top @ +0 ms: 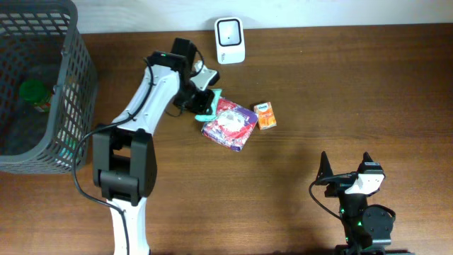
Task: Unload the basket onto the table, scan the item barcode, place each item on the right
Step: 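Place the teal wipes pack on the table left of the red pack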
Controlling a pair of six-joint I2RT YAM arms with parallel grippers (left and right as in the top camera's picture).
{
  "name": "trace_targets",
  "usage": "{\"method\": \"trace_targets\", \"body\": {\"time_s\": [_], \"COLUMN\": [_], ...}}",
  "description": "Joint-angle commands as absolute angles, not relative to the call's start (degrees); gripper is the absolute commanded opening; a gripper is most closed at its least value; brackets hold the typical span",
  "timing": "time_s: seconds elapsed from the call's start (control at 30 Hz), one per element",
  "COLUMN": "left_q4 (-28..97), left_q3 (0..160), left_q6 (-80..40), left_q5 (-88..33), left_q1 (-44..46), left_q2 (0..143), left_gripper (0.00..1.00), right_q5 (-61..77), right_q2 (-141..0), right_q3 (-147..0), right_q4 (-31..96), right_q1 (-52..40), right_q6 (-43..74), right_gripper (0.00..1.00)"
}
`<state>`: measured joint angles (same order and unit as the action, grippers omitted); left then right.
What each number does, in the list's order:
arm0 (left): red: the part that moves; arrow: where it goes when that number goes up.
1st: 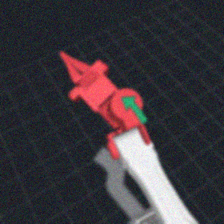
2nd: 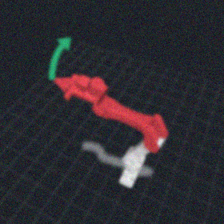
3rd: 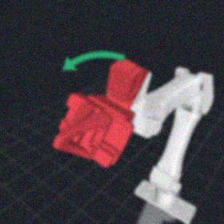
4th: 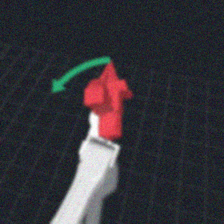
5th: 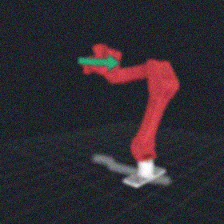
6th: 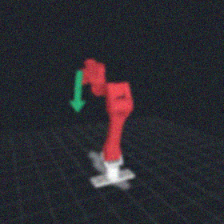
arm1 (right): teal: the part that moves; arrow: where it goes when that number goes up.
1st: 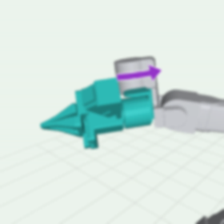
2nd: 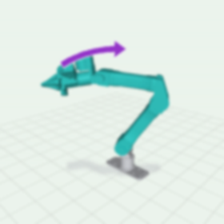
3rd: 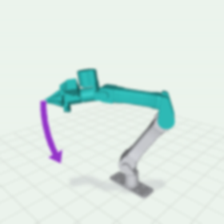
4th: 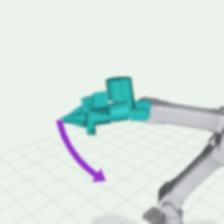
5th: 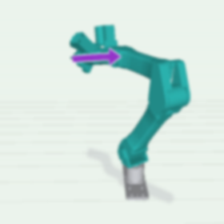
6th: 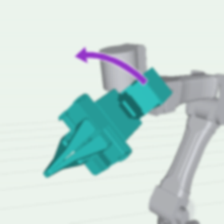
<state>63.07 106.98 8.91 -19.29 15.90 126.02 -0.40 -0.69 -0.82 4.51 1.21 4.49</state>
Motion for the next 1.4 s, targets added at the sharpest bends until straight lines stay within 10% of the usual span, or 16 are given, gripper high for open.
{"method": "trace_targets", "body": {"time_s": [0.0, 0.33, 0.4, 0.43, 0.67, 0.73, 0.9, 1.37], "left_q4": [62.9, 65.6, 65.2, 64.9, 81.1, 86.1, 96.7, 94.3], "left_q3": [106.7, 106.7, 106.7, 106.8, 136.8, 154.5, 179.8, 149.9], "left_q6": [2.6, 6.6, 7.6, 7.6, 4.2, 0.5, -2.6, -8.0], "left_q5": [-6.5, -13.6, -12.2, -10.0, -8.8, -8.8, -8.7, -3.6], "left_q1": [13.6, 12.0, 12.2, 12.2, 9.7, 6.8, -5.7, -35.3], "left_q2": [125.9, 125.9, 125.9, 125.9, 125.9, 125.9, 125.9, 124.9], "left_gripper": [0.0, 0.13, 0.76, 0.81, 0.78, 1.0, 0.99, 1.0], "right_q5": [-0.9, -0.9, -0.9, -0.9, -0.9, -0.9, -0.9, -0.9], "right_q2": [-0.4, -0.4, -0.4, -0.4, -0.4, -0.4, -0.4, -0.4], "right_q3": [-0.3, -0.3, -0.3, -0.3, -0.3, -0.3, -0.3, -0.3], "right_q4": [4.7, 4.7, 4.7, 4.7, 4.7, 4.7, 4.7, 4.7], "right_q1": [1.5, 1.5, 1.5, 1.5, 1.5, 1.5, 1.5, 1.5], "right_q6": [4.5, 4.5, 4.5, 4.5, 4.5, 4.5, 4.5, 4.5], "right_gripper": [0.99, 0.99, 0.99, 0.99, 0.99, 0.99, 0.99, 0.99]}}
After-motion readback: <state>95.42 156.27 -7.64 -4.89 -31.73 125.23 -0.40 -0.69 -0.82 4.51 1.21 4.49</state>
